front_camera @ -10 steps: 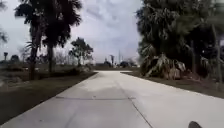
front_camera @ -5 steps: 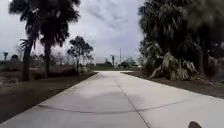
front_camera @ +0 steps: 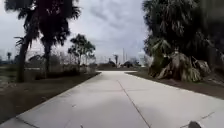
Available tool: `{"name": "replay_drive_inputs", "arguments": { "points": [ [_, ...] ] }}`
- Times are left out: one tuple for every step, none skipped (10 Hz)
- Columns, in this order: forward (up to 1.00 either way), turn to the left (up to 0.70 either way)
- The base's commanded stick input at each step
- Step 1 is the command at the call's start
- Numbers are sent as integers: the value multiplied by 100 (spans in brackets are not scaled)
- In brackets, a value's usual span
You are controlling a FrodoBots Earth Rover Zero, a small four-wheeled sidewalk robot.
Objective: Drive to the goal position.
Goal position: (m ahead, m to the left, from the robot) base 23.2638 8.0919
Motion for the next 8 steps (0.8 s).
{"name": "replay_drive_inputs", "arguments": {
  "points": [
    [100, 0],
    [100, 0],
    [100, 0],
    [100, 0],
    [100, 0],
    [100, 0],
    [100, 0],
    [100, 0]
  ]
}}
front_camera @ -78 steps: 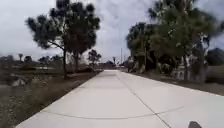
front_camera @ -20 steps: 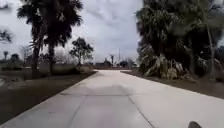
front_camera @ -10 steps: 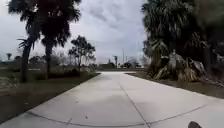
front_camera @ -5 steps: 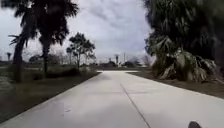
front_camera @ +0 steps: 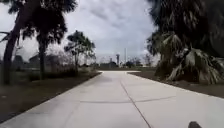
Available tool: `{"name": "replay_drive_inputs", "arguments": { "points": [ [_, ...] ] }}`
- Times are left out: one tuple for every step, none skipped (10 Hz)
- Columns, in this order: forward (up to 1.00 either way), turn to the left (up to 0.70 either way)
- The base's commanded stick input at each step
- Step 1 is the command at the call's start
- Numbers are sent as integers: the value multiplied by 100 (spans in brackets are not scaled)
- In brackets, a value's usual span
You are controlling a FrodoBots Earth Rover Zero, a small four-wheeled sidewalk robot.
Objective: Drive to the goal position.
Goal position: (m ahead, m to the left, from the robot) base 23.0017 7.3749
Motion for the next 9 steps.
{"name": "replay_drive_inputs", "arguments": {
  "points": [
    [100, 0],
    [100, 0],
    [100, 0],
    [100, 0],
    [100, 0],
    [100, 0],
    [100, 0],
    [100, 0],
    [100, 0]
  ]
}}
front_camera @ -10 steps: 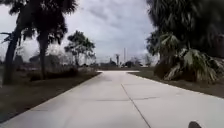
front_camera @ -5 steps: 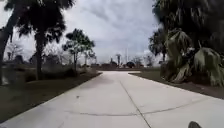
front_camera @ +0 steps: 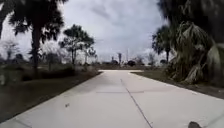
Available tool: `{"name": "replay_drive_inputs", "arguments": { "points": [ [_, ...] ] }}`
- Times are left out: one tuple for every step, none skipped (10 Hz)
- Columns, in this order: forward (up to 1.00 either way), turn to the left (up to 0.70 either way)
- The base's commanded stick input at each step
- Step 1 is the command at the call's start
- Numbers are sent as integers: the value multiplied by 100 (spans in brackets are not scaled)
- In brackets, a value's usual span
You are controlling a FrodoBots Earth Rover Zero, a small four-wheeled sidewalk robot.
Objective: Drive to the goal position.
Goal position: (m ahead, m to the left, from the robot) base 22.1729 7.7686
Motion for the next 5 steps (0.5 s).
{"name": "replay_drive_inputs", "arguments": {
  "points": [
    [100, 0],
    [100, 0],
    [100, 0],
    [100, 0],
    [100, 0]
  ]
}}
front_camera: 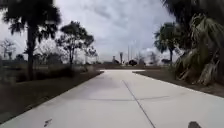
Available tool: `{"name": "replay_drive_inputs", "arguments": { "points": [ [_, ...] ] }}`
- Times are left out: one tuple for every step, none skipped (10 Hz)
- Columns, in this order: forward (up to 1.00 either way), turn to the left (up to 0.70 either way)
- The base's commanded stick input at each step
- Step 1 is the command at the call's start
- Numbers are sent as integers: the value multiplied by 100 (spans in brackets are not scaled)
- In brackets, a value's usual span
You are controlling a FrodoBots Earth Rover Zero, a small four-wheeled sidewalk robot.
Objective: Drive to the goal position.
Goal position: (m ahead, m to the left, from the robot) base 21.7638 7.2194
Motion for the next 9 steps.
{"name": "replay_drive_inputs", "arguments": {
  "points": [
    [100, 0],
    [100, 0],
    [100, 0],
    [100, 0],
    [100, 0],
    [100, 0],
    [100, -8],
    [100, -34],
    [100, -39]
  ]
}}
